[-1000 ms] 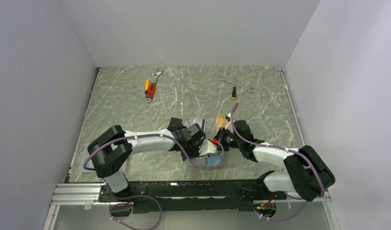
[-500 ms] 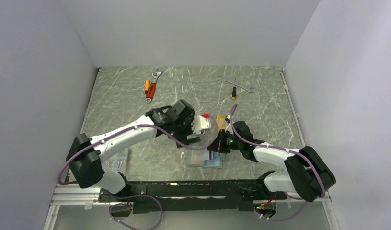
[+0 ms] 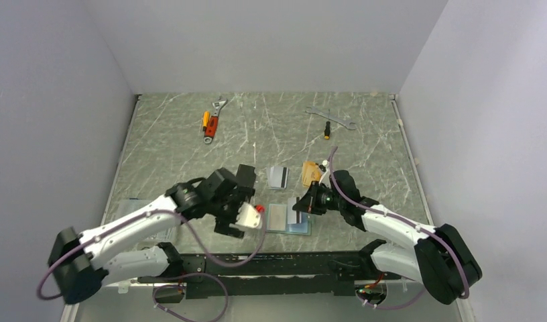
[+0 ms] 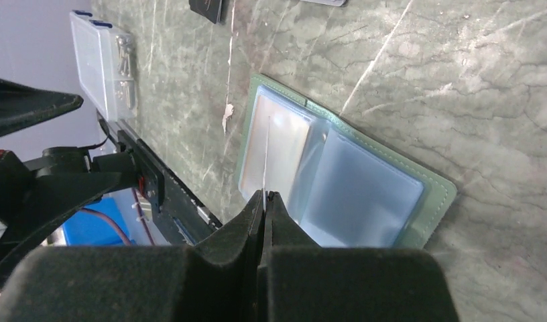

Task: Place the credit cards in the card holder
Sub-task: Turn over the card slot in the card holder, then insert the credit card into the card holder.

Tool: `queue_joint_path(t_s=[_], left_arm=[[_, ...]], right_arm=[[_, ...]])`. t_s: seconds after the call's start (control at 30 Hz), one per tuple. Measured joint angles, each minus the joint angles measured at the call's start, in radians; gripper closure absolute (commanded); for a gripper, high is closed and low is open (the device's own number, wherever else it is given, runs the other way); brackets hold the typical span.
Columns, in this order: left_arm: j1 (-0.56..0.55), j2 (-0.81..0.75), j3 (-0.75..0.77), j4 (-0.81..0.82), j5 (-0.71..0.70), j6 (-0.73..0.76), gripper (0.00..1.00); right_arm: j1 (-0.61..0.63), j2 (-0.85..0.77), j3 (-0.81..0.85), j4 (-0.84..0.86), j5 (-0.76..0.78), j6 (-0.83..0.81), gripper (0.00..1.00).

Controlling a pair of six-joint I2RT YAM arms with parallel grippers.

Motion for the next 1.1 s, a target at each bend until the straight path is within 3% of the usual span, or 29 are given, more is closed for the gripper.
queue_joint_path(t_s=[0.1, 0.27, 0.4, 0.53, 0.77, 1.1], left_arm=[[-0.023, -0.118, -0.129, 0.090, 0.014, 0.119, 0.01], [-0.059, 0.067, -0.107, 0.305, 0.024, 0.190, 0.15], [-0.082, 0.190, -0.108, 0.425, 0.031, 0.244, 0.17], [-0.094, 0.206, -0.155, 0.544, 0.051, 0.338, 0.19], [-0.105, 0.252, -0.193, 0.611, 0.095, 0.475, 0.27], [-0.194, 0.300, -0.193, 0.616, 0.116, 0.509, 0.45]], right_arm=[[0.000, -0.040, -0.003, -0.030, 0.013, -0.003, 1.00], [-0.003, -0.078, -0.035, -0.034, 0.020, -0.005, 1.00], [-0.043, -0.053, -0.063, -0.031, 0.003, -0.005, 1.00], [-0.109, -0.034, -0.076, -0.027, -0.032, -0.017, 1.00], [-0.151, 0.030, -0.073, -0.027, -0.089, -0.071, 1.00], [-0.210, 0.128, -0.020, -0.026, -0.166, -0.138, 1.00]])
